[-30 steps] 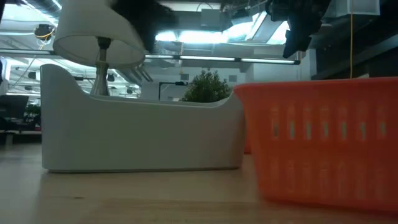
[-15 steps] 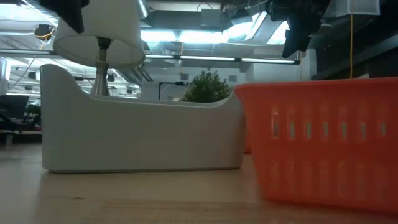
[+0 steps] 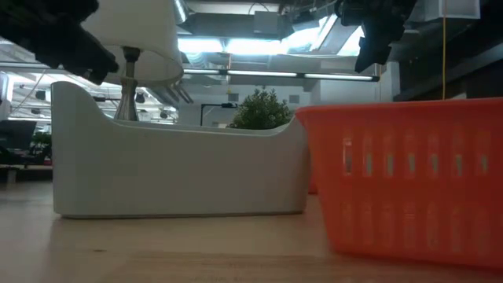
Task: Stack baskets by color
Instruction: Stack the bottom orange bin on the top of the orange bins
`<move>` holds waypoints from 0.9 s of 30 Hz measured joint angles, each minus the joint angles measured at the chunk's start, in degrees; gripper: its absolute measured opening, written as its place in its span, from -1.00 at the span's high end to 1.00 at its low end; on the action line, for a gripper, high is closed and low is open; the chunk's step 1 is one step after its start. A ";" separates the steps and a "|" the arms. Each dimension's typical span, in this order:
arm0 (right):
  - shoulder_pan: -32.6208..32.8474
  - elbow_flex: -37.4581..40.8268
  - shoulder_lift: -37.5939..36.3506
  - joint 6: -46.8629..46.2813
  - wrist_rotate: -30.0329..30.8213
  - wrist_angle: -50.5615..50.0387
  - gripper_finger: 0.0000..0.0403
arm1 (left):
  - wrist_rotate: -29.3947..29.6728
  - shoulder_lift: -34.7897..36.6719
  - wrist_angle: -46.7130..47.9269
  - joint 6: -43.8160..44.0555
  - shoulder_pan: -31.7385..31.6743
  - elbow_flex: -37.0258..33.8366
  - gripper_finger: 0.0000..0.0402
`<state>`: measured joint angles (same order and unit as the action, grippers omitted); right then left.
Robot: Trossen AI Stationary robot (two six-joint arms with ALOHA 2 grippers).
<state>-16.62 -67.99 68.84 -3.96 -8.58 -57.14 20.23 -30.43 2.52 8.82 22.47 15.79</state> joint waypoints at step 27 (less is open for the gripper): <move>0.00 -0.02 0.00 4.06 -3.28 5.96 0.74 | -27.05 16.80 -6.62 -1.51 -26.73 -14.65 1.00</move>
<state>-16.62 -68.01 68.84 0.10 -11.86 -51.19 -6.82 -13.63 -4.10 7.31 -4.26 1.14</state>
